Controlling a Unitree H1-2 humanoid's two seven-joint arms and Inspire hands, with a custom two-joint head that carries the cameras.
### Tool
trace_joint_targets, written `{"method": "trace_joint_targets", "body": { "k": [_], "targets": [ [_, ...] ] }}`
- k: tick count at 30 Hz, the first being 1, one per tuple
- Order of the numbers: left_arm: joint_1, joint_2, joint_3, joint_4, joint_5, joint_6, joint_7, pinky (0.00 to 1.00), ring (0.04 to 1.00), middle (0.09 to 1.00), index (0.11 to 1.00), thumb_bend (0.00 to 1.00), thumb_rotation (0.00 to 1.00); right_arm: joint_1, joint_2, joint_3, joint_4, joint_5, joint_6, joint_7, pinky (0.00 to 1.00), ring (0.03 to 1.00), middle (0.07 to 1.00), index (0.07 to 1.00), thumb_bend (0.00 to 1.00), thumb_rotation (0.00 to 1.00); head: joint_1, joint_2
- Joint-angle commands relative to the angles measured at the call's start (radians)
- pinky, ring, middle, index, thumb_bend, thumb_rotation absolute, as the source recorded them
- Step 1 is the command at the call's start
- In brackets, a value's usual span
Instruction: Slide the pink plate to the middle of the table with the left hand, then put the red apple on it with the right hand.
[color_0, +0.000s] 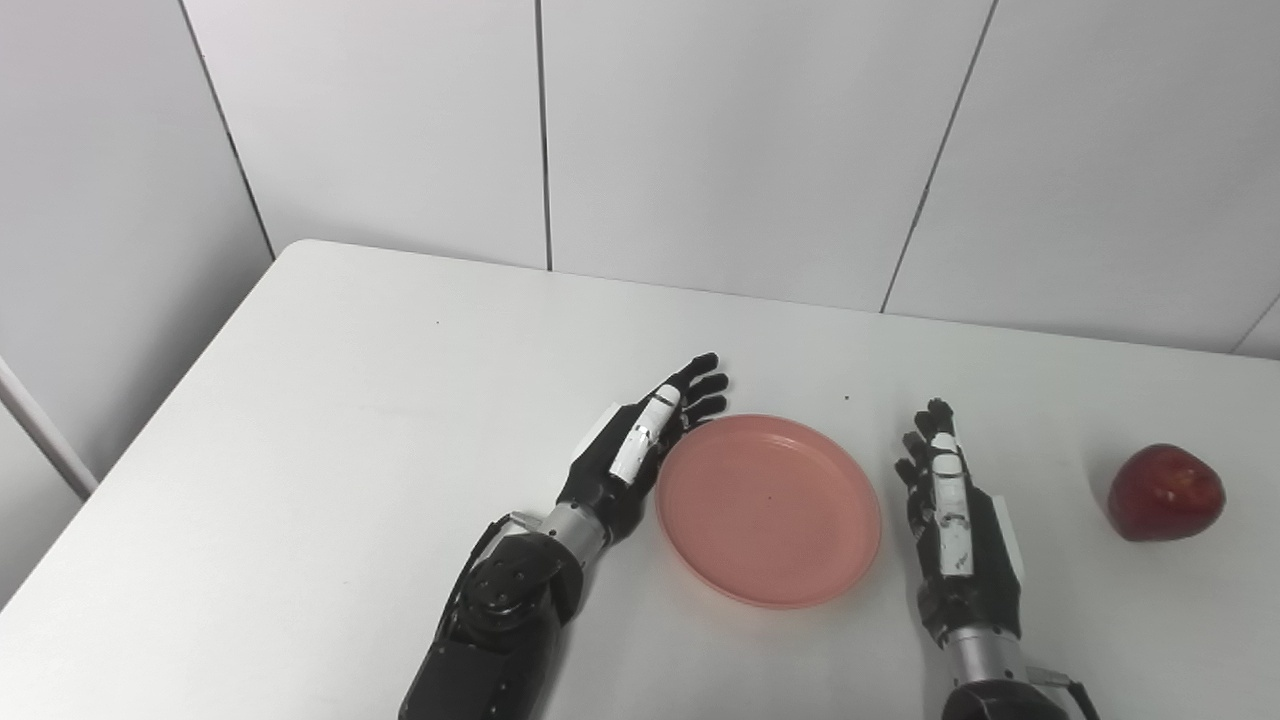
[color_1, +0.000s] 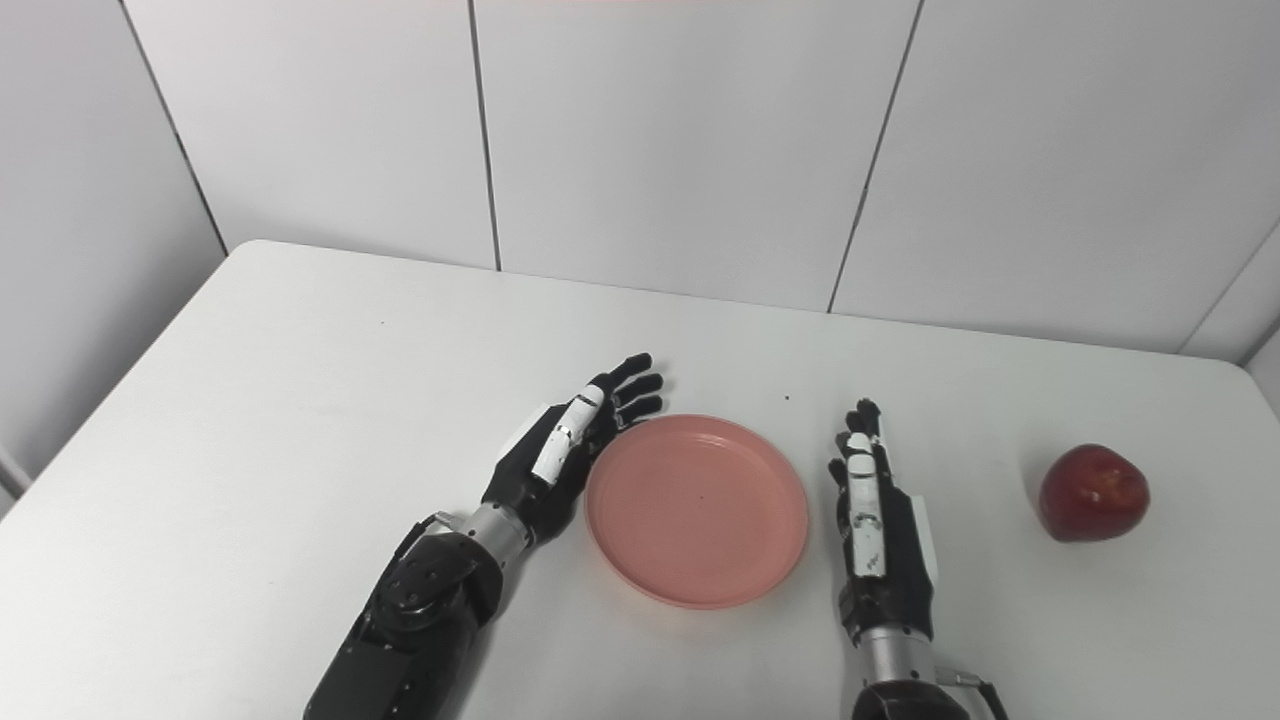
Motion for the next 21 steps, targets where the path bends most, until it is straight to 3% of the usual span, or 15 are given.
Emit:
{"method": "trace_joint_targets", "body": {
  "k": [1,10,21],
  "targets": [
    [0.036,-0.006,0.005,0.019,0.008,0.043,0.018,0.92,0.918,0.927,0.92,0.38,1.0,-0.033,0.006,0.003,-0.028,-0.002,-0.009,0.0,1.0,1.0,1.0,1.0,0.2,1.0,-0.009,-0.002],
    [0.051,-0.012,0.025,0.02,0.018,0.02,0.037,0.95,0.941,0.944,0.93,0.38,1.0,-0.037,0.012,-0.004,-0.029,-0.003,0.007,-0.008,1.0,1.0,1.0,1.0,0.19,1.0,-0.048,0.003],
    [0.065,-0.007,0.054,0.042,0.023,-0.02,0.052,0.95,0.945,0.947,0.935,0.36,1.0,-0.051,-0.01,0.002,-0.051,-0.101,0.003,-0.046,1.0,0.979,0.988,0.996,0.21,1.0,-0.129,-0.006]
  ]
}}
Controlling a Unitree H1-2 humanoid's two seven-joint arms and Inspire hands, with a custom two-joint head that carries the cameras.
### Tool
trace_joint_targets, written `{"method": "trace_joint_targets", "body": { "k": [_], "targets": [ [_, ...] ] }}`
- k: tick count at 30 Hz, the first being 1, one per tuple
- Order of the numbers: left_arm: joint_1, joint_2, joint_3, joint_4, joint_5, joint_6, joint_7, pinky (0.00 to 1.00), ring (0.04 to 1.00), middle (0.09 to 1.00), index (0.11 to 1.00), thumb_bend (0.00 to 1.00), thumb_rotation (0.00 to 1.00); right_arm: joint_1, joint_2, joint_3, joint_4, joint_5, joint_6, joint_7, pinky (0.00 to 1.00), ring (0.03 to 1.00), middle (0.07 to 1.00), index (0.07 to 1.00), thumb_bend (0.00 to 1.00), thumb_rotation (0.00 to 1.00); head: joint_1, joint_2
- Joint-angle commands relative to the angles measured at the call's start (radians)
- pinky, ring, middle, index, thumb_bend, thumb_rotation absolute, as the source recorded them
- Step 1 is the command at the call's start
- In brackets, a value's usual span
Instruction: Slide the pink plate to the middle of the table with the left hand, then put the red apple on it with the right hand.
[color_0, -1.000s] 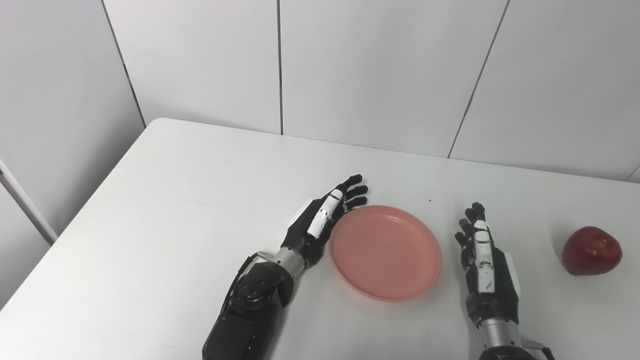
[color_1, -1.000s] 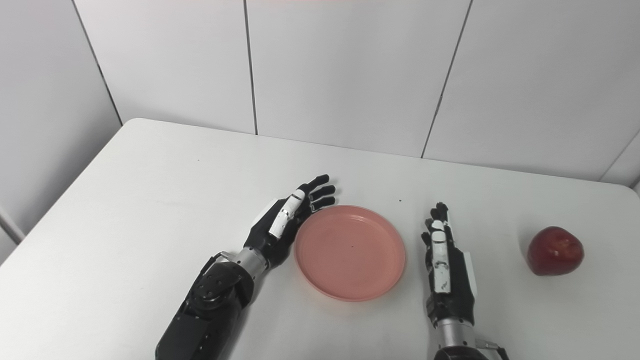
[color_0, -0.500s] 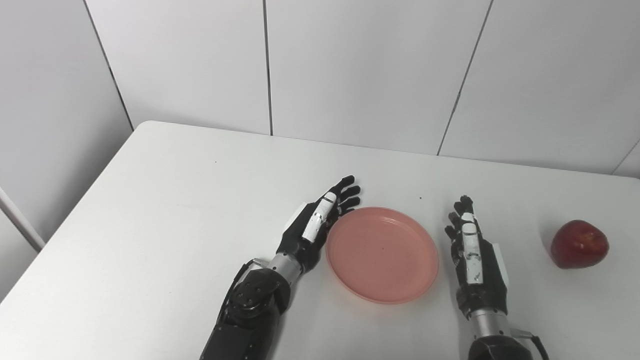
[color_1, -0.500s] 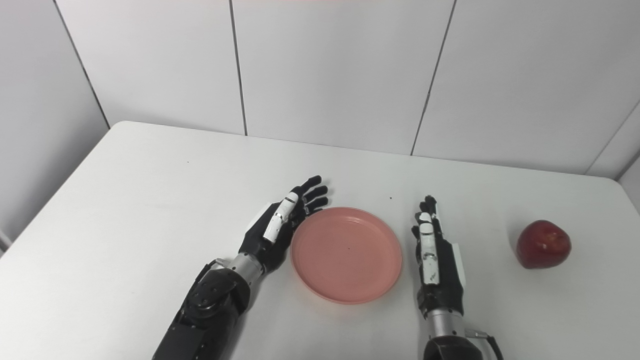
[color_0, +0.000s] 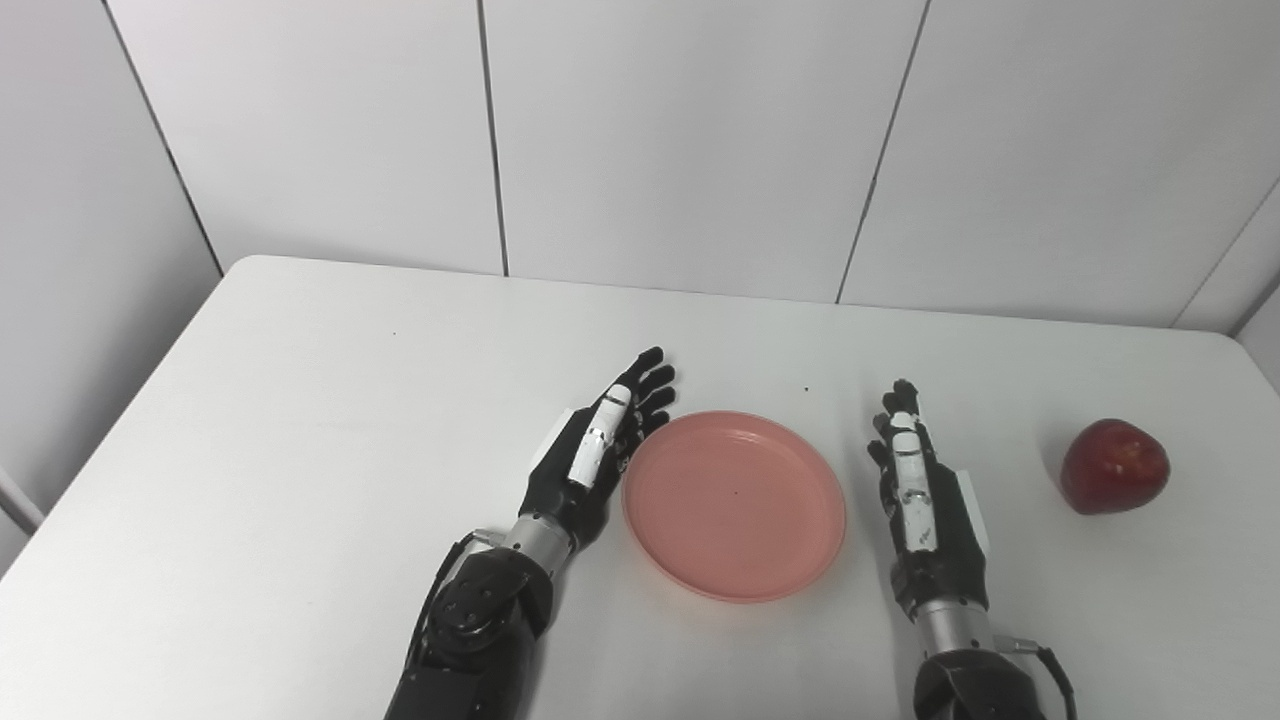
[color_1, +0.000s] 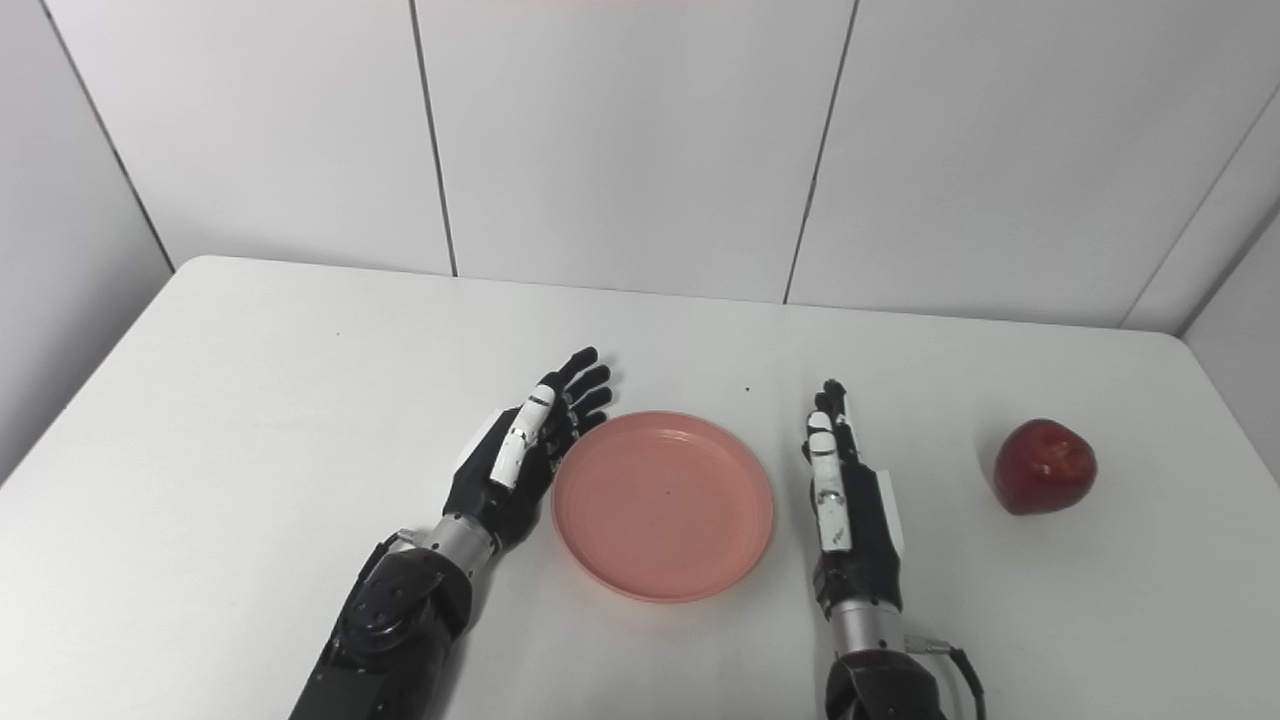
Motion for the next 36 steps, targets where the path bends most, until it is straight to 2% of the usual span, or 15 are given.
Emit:
{"method": "trace_joint_targets", "body": {
  "k": [1,2,5,13,19,23,24,28,34,36],
  "targets": [
    [0.041,0.007,0.013,0.048,0.022,0.012,0.032,0.95,0.946,0.947,0.934,0.37,1.0,-0.037,-0.013,0.004,-0.052,-0.039,-0.007,-0.011,0.99,0.973,0.986,0.995,0.22,1.0,-0.014,-0.003],
    [0.041,0.008,0.015,0.057,0.024,-0.001,0.033,0.95,0.946,0.947,0.933,0.37,1.0,-0.038,-0.021,0.006,-0.067,-0.055,0.002,-0.01,0.99,0.97,0.985,0.994,0.22,1.0,-0.032,-0.005],
    [0.04,0.009,0.02,0.076,0.025,-0.028,0.033,0.94,0.944,0.948,0.935,0.37,1.0,-0.041,-0.039,0.007,-0.104,-0.094,0.024,-0.011,0.96,0.969,0.986,0.993,0.31,1.0,-0.052,-0.009],
    [0.041,0.011,0.038,0.092,0.015,-0.053,0.036,0.95,0.949,0.953,0.938,0.38,1.0,-0.066,-0.07,-0.003,-0.206,-0.161,0.111,-0.011,0.94,0.964,0.968,0.974,0.4,1.0,-0.129,-0.019],
    [0.037,0.017,0.053,0.104,0.005,-0.056,0.03,0.96,0.95,0.954,0.939,0.37,1.0,-0.092,-0.113,0.001,-0.255,-0.26,0.145,-0.011,0.92,0.947,0.949,0.953,0.45,1.0,-0.193,-0.026],
    [0.033,0.026,0.06,0.121,-0.003,-0.072,0.015,0.96,0.953,0.956,0.942,0.37,1.0,-0.109,-0.155,0.011,-0.317,-0.375,0.222,-0.004,0.87,0.924,0.933,0.937,0.52,0.98,-0.23,-0.032],
    [0.032,0.029,0.06,0.126,-0.005,-0.076,0.012,0.96,0.954,0.957,0.941,0.37,1.0,-0.115,-0.166,0.014,-0.327,-0.409,0.235,-0.003,0.87,0.918,0.926,0.929,0.57,0.97,-0.245,-0.034],
    [0.027,0.036,0.071,0.141,-0.021,-0.077,0.003,0.96,0.951,0.954,0.934,0.37,1.0,-0.138,-0.207,0.024,-0.369,-0.543,0.272,0.002,0.84,0.905,0.929,0.927,0.67,0.88,-0.285,-0.038],
    [0.025,0.048,0.076,0.15,-0.03,-0.076,-0.003,0.96,0.949,0.951,0.934,0.36,1.0,-0.168,-0.232,0.006,-0.404,-0.681,0.319,-0.001,0.79,0.869,0.901,0.944,0.82,0.56,-0.327,-0.044],
    [0.019,0.054,0.08,0.162,-0.037,-0.081,-0.009,0.96,0.951,0.952,0.934,0.36,1.0,-0.175,-0.238,-0.001,-0.409,-0.721,0.331,0.003,0.78,0.867,0.901,0.946,0.83,0.53,-0.341,-0.045]
  ]
}}
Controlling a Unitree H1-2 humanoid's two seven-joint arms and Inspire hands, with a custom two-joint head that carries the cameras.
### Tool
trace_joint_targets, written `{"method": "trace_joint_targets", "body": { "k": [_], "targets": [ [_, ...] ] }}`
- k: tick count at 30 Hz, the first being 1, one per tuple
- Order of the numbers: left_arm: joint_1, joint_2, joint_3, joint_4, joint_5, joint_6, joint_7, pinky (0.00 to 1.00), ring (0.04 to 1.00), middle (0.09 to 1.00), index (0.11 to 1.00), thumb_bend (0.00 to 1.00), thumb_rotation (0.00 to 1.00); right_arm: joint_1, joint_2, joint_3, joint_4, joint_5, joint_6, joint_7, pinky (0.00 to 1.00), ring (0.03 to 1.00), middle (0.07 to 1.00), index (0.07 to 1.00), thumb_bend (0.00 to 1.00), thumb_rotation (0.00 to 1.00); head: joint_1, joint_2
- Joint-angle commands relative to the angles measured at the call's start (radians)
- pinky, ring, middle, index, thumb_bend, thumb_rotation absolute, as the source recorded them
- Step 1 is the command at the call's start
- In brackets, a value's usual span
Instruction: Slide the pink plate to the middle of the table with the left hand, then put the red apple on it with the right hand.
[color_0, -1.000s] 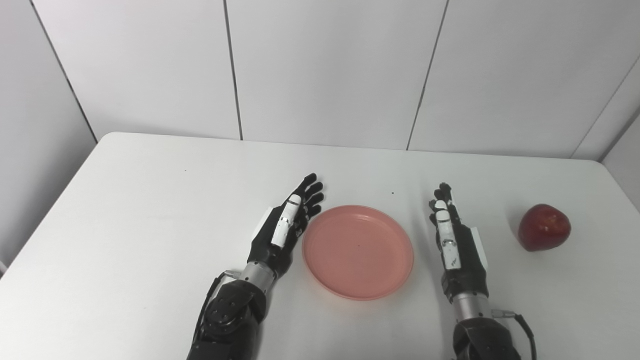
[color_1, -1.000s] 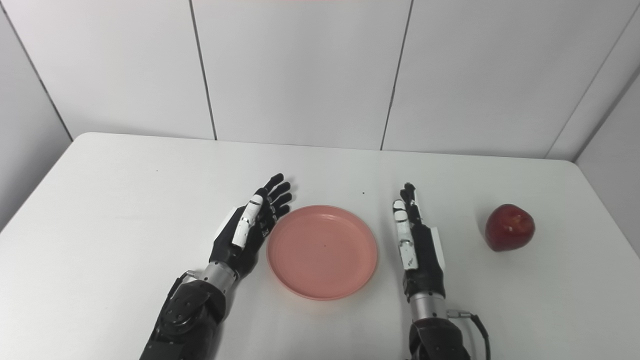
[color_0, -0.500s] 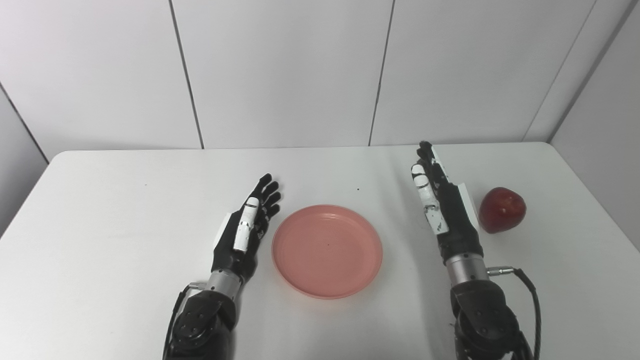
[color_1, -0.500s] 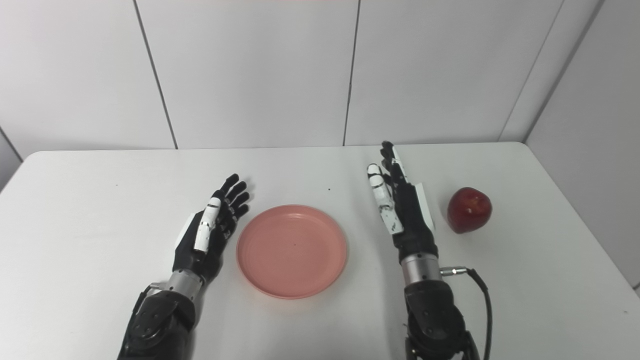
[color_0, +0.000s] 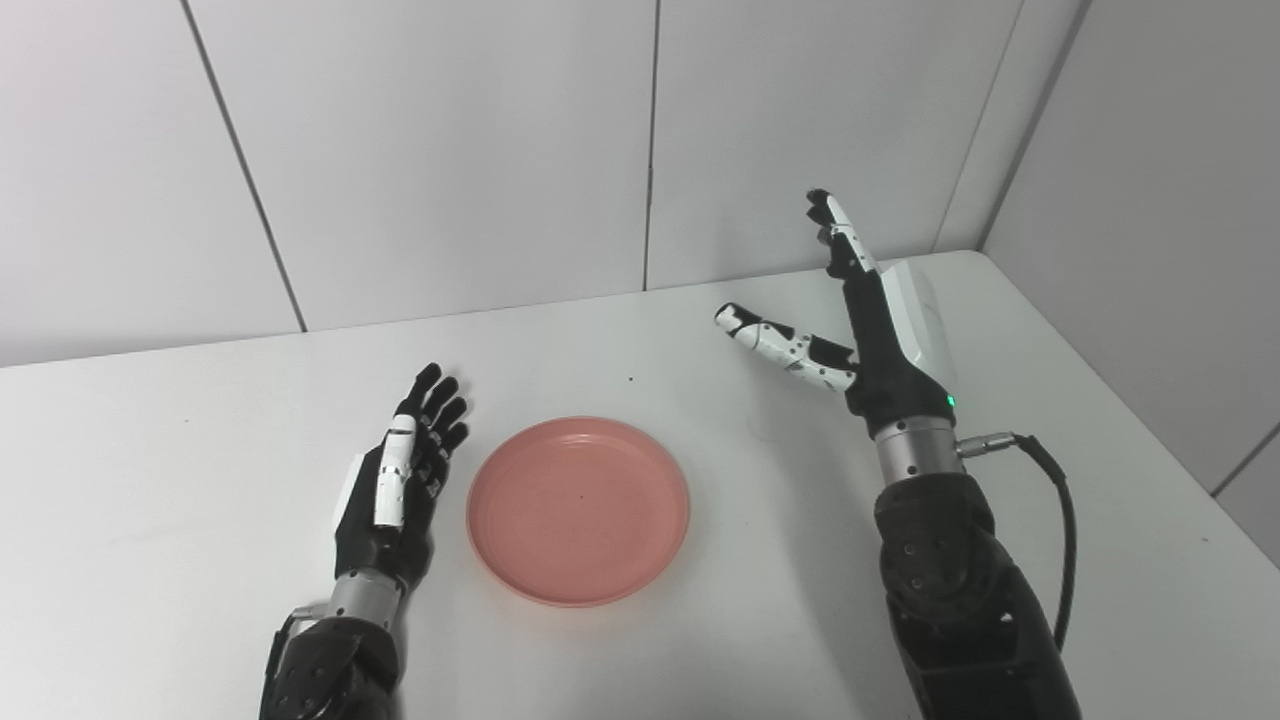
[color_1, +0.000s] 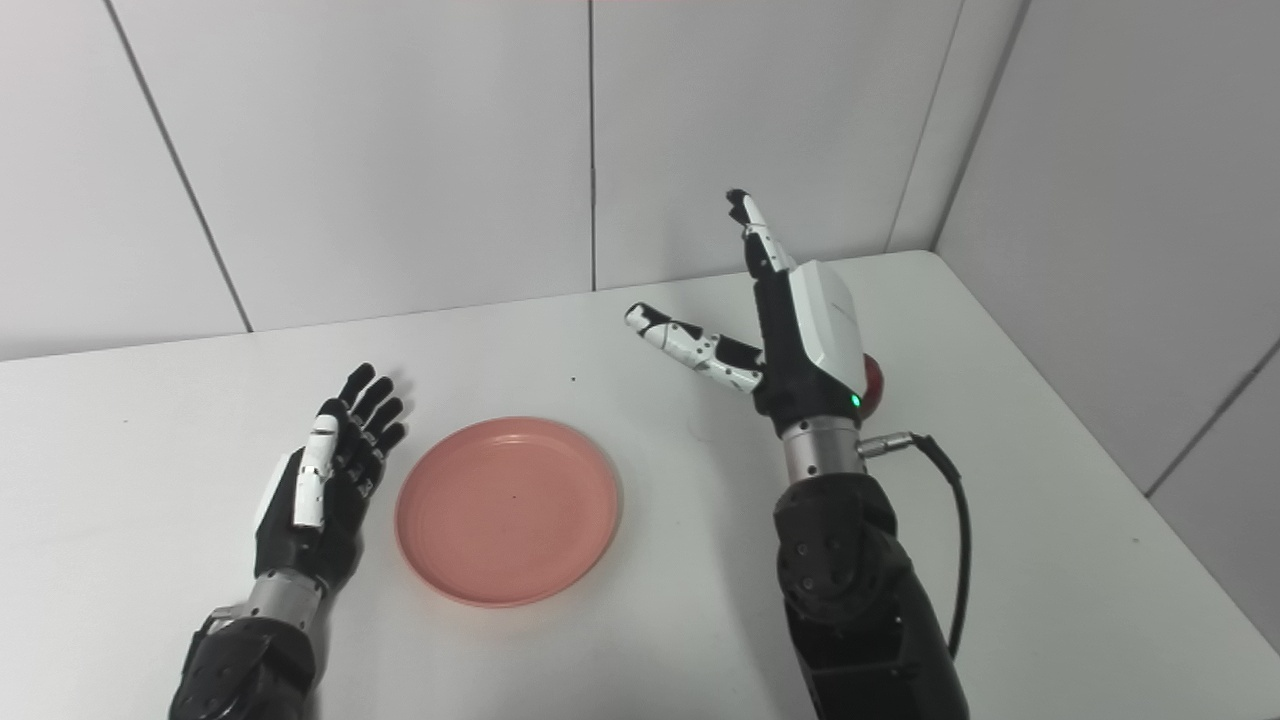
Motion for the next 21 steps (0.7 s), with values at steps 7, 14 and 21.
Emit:
{"method": "trace_joint_targets", "body": {
  "k": [7,14,21],
  "targets": [
    [0.035,0.066,0.034,0.106,-0.027,-0.018,-0.038,0.97,0.958,0.959,0.939,0.37,1.0,-0.034,-0.054,-0.059,-0.033,-0.123,-0.004,-0.019,0.72,0.857,0.921,0.956,0.91,0.48,-0.031,-0.003],
    [0.028,0.072,0.043,0.121,-0.038,-0.018,-0.044,0.96,0.951,0.954,0.937,0.37,1.0,-0.012,-0.104,-0.11,-0.001,-0.143,-0.034,-0.06,0.83,0.921,0.966,0.987,0.98,0.5,-0.042,-0.006],
    [0.027,0.069,0.05,0.124,-0.042,-0.017,-0.045,0.96,0.948,0.953,0.937,0.37,1.0,0.008,-0.128,-0.149,0.054,-0.16,-0.004,-0.054,0.78,0.922,0.953,1.0,1.0,0.59,-0.04,-0.008]
  ]
}}
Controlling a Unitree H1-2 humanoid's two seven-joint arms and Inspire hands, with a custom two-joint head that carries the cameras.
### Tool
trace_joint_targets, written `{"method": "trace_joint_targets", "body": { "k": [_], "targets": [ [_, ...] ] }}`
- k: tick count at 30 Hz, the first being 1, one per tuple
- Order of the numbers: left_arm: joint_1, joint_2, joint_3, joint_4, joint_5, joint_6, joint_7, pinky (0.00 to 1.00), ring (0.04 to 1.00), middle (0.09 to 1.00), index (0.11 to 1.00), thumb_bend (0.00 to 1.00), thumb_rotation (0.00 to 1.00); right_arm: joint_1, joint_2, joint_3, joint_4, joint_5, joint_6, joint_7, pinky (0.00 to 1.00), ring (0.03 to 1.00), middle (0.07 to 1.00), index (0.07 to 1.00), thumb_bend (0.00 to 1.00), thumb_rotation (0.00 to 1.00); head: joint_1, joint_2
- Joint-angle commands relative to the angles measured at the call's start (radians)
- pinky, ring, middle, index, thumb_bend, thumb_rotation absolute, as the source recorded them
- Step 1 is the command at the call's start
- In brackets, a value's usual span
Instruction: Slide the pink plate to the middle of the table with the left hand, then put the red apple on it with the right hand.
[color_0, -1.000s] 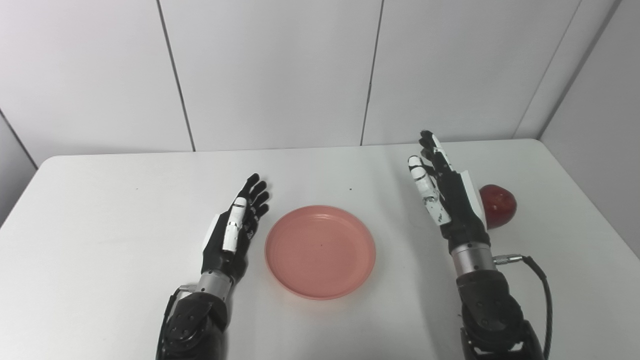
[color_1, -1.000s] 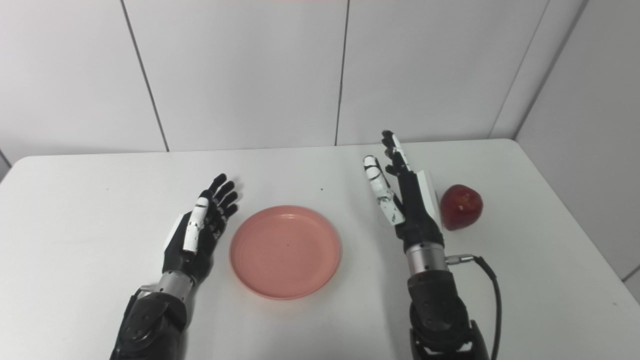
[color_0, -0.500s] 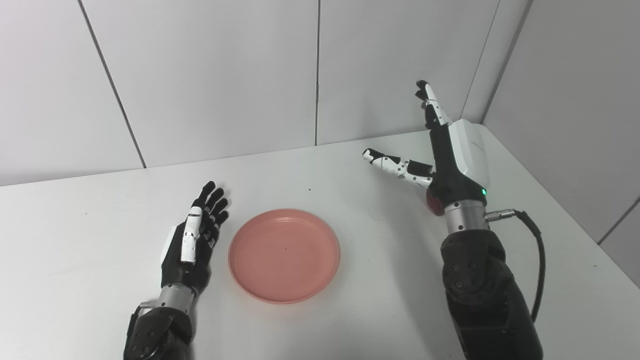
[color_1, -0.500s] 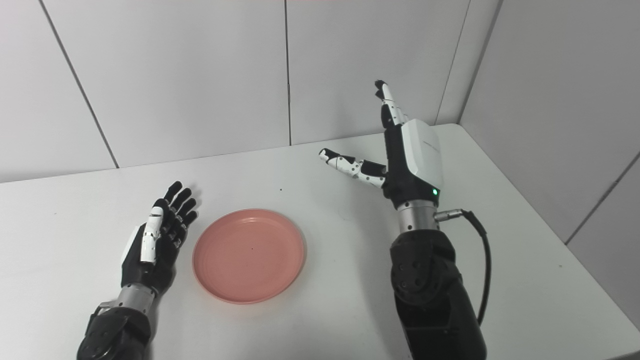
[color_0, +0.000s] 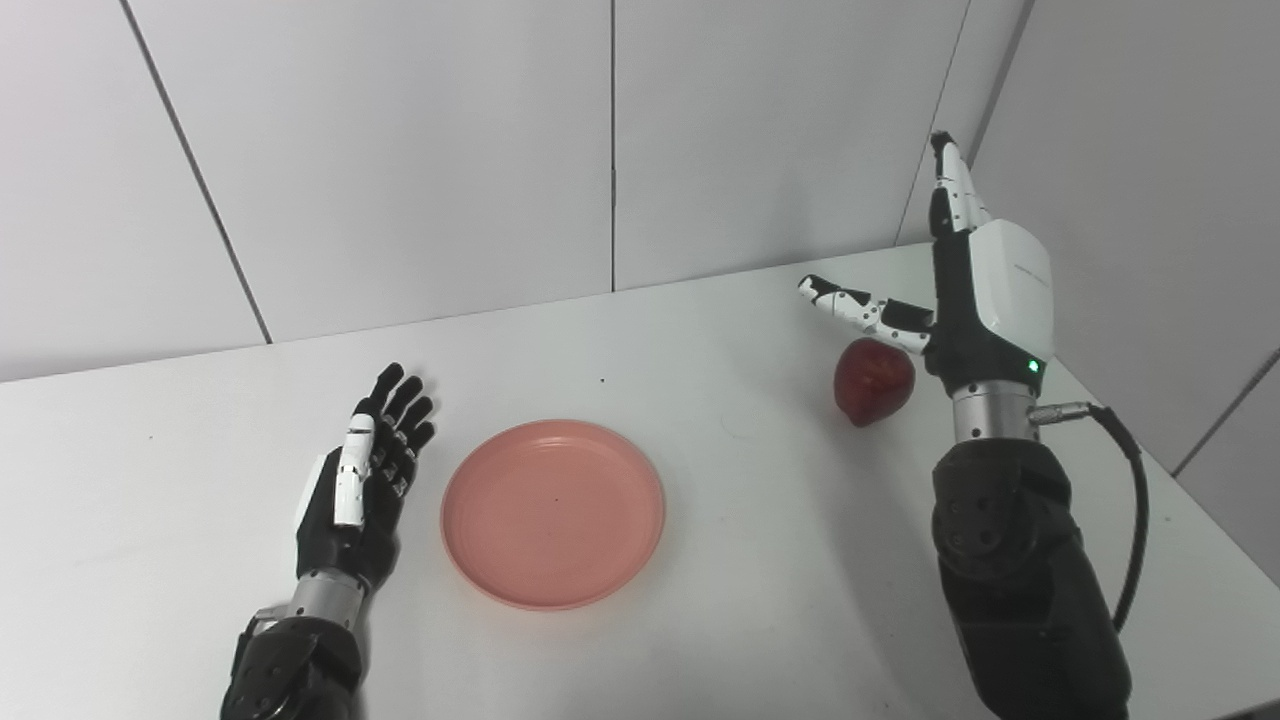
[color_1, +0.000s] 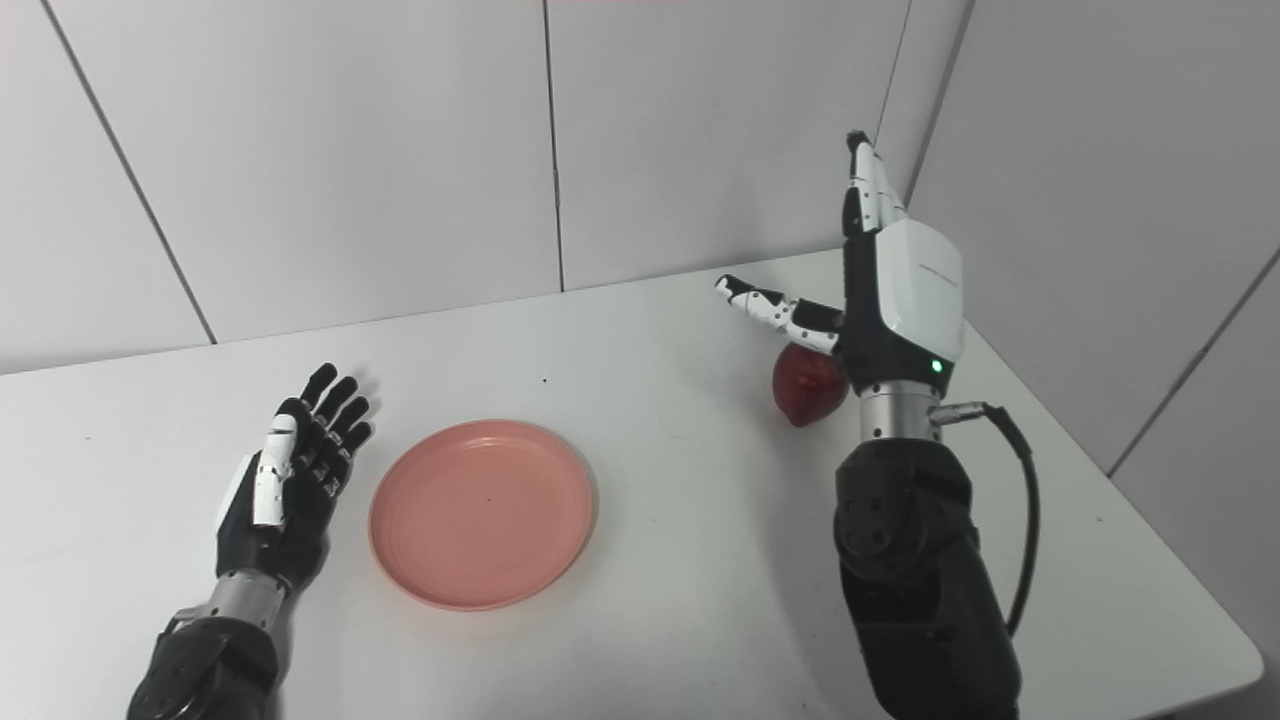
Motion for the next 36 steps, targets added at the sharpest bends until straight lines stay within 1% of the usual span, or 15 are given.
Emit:
{"method": "trace_joint_targets", "body": {
  "k": [1,5,8,11,19,23,27,33,36],
  "targets": [
    [0.062,0.042,0.021,0.066,0.007,-0.003,0.002,0.96,0.949,0.953,0.936,0.37,1.0,-0.012,-0.023,-0.013,0.014,-0.013,-0.01,-0.025,0.77,0.916,0.953,1.0,1.0,0.6,0.0,-0.001],
    [0.076,0.04,0.015,0.024,0.014,0.017,0.008,0.96,0.95,0.953,0.936,0.37,1.0,0.0,-0.029,-0.02,0.071,0.004,-0.018,-0.022,0.78,0.911,0.963,1.0,1.0,0.64,0.003,0.001],
    [0.075,0.038,0.017,0.031,0.015,0.016,0.012,0.96,0.947,0.949,0.933,0.36,1.0,-0.004,-0.036,-0.018,0.129,0.011,-0.028,-0.032,0.78,0.912,0.966,1.0,1.0,0.66,0.006,0.004],
    [0.075,0.037,0.018,0.033,0.013,0.015,0.012,0.96,0.946,0.949,0.932,0.37,1.0,-0.01,-0.039,-0.017,0.166,0.036,-0.03,-0.027,0.79,0.929,0.977,1.0,1.0,0.65,0.009,0.005],
    [0.079,0.033,0.013,0.027,0.016,0.011,0.016,0.95,0.938,0.941,0.927,0.37,1.0,-0.017,-0.044,0.002,0.205,0.081,-0.006,0.012,0.81,0.938,0.972,1.0,1.0,0.62,0.018,0.009],
    [0.082,0.035,0.009,0.019,0.02,0.014,0.016,0.95,0.937,0.941,0.926,0.37,1.0,-0.017,-0.046,0.009,0.228,0.086,-0.003,0.007,0.81,0.932,0.97,0.998,1.0,0.62,0.017,0.012],
    [0.084,0.034,0.011,0.011,0.021,0.02,0.015,0.95,0.935,0.939,0.924,0.37,1.0,-0.02,-0.046,0.013,0.25,0.092,-0.016,-0.01,0.78,0.912,0.958,0.988,1.0,0.6,0.019,0.013],
    [0.085,0.033,0.014,0.005,0.013,0.028,0.011,0.95,0.934,0.94,0.927,0.37,1.0,-0.029,-0.048,0.018,0.257,0.109,0.008,0.009,0.78,0.92,0.961,0.988,1.0,0.59,0.02,0.019],
    [0.089,0.034,0.014,-0.004,0.014,0.034,0.013,0.95,0.936,0.941,0.927,0.37,1.0,-0.03,-0.048,0.016,0.282,0.12,-0.003,-0.005,0.78,0.917,0.959,0.986,1.0,0.58,0.023,0.023]
  ]
}}
